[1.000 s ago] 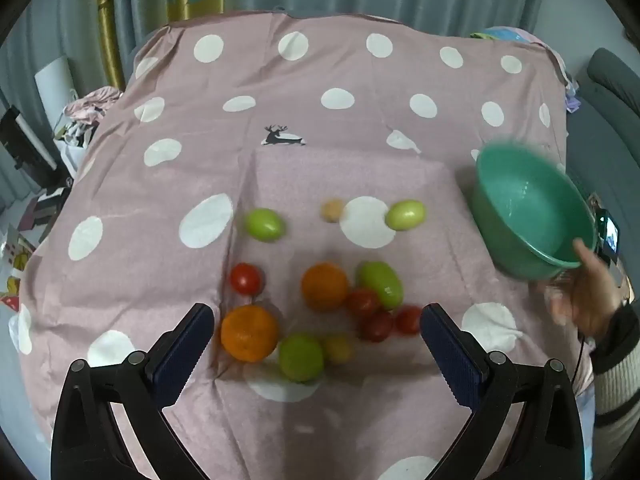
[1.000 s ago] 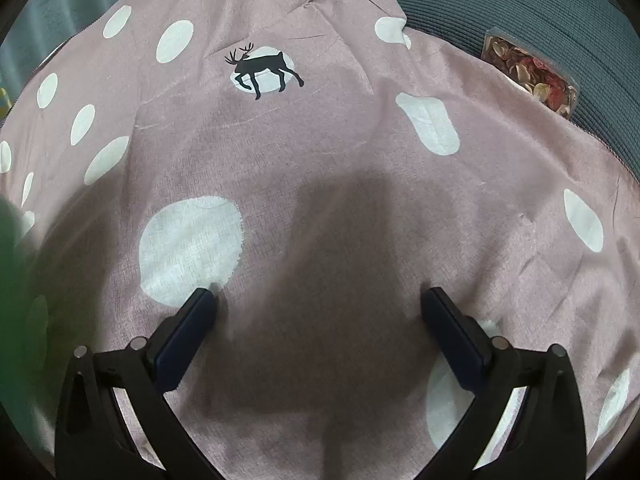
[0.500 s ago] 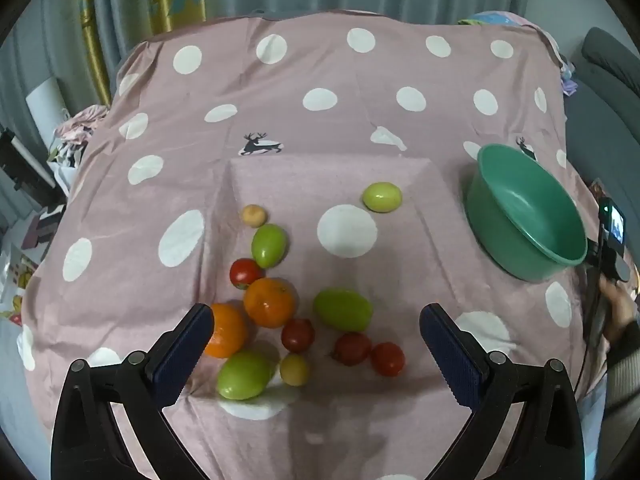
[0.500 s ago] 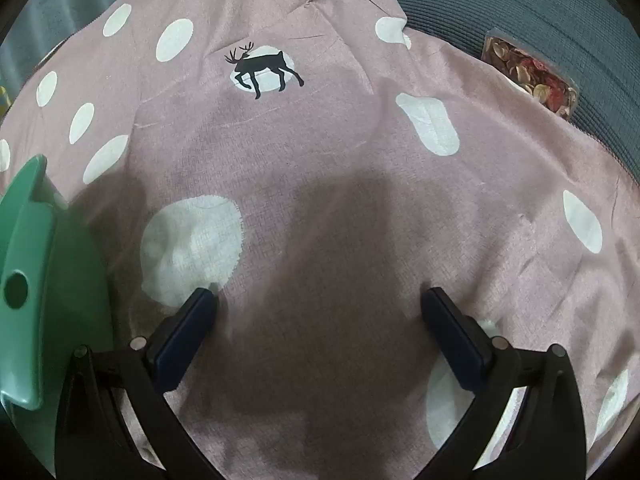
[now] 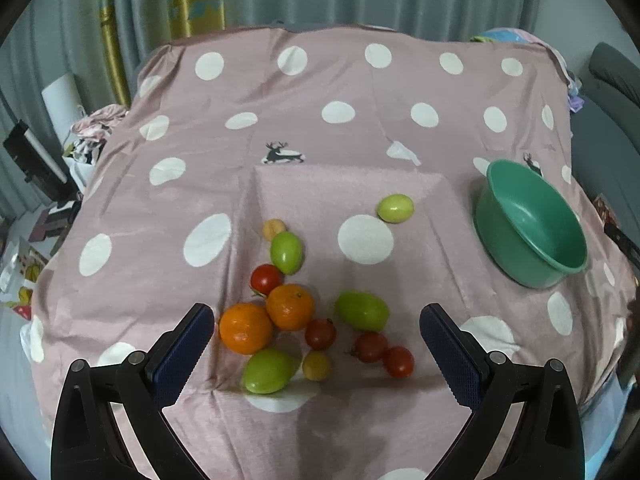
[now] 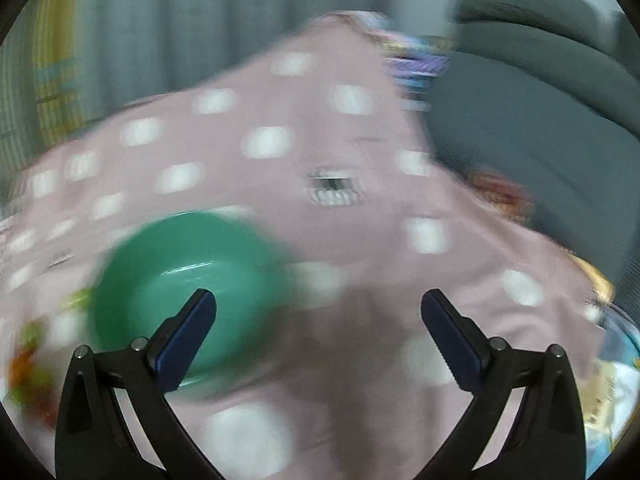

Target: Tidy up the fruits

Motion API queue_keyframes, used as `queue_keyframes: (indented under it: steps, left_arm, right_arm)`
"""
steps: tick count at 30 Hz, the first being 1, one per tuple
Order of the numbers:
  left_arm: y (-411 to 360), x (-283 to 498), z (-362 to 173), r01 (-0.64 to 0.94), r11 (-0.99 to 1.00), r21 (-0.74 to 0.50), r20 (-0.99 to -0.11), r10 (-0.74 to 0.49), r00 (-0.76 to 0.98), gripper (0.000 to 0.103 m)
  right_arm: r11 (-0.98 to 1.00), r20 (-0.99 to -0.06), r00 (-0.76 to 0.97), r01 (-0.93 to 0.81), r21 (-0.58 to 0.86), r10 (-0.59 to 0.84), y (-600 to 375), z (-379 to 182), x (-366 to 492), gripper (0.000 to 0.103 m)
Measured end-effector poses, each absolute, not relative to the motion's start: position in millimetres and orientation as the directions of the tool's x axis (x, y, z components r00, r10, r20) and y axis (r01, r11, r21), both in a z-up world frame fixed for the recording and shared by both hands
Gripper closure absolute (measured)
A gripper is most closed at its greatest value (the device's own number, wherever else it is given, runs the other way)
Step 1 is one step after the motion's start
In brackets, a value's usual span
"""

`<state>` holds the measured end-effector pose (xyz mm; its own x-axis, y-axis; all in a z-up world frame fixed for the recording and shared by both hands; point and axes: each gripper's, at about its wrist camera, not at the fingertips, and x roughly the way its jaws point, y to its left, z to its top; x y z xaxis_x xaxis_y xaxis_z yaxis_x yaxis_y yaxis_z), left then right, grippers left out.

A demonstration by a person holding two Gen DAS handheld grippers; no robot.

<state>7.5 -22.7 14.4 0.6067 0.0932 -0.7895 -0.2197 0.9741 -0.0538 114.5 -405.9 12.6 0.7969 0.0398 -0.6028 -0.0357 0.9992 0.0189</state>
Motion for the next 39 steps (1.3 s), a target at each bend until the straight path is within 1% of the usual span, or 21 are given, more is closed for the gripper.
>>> queue_keyframes:
  steps: [1, 2, 5, 7, 12, 19, 36, 38, 39]
  left_arm:
    - [-21.1, 6.0, 15.7, -0.220, 0.974, -0.058, -0.787, 0.091, 0.610, 0.001]
    - [-21.2, 4.4, 17.4, -0.221, 0.974, -0.056, -0.784, 0.094, 0.613, 0.001]
    - [-23.6, 0.7, 22.9, -0.227, 0.973, -0.030, -0.777, 0.120, 0.618, 0.001]
    - [-23.4, -3.1, 24.6, -0.228, 0.973, -0.022, -0.775, 0.128, 0.619, 0.001]
    - [-18.9, -14.3, 26.4, -0.247, 0.969, 0.006, -0.766, 0.163, 0.622, 0.001]
    - [-8.7, -25.7, 26.2, -0.251, 0.968, 0.001, -0.757, 0.165, 0.632, 0.001]
    - [-1.0, -22.0, 21.1, -0.216, 0.976, -0.038, -0.755, 0.114, 0.646, 0.001]
    - [1.0, -21.3, 19.3, -0.212, 0.976, -0.054, -0.757, 0.098, 0.646, 0.001]
    - [3.6, -20.7, 17.5, -0.203, 0.975, -0.086, -0.760, 0.068, 0.647, 0.001]
  right_arm:
    - [0.994, -0.607, 0.788, -0.100, 0.043, 0.105, -392.4, 16.1, 106.3, 0.000]
    - [0.977, -0.616, 0.761, -0.200, 0.076, 0.204, -367.7, 19.6, 94.9, 0.000]
    - [0.928, -0.634, 0.694, -0.358, 0.107, 0.341, -314.8, 19.1, 71.6, 0.000]
    - [0.884, -0.648, 0.641, -0.454, 0.110, 0.410, -281.9, 17.8, 57.4, 0.000]
    - [0.791, -0.665, 0.539, -0.598, 0.130, 0.517, -222.0, 17.6, 38.2, 0.000]
    - [0.758, -0.691, 0.494, -0.640, 0.123, 0.529, -192.5, 11.3, 30.9, 0.000]
    - [0.766, -0.730, 0.466, -0.631, 0.123, 0.501, -177.2, 2.3, 32.8, 0.000]
    - [0.768, -0.734, 0.464, -0.629, 0.120, 0.495, -175.7, 0.8, 34.2, 0.000]
    - [0.769, -0.736, 0.463, -0.628, 0.120, 0.494, -175.0, -0.2, 34.3, 0.000]
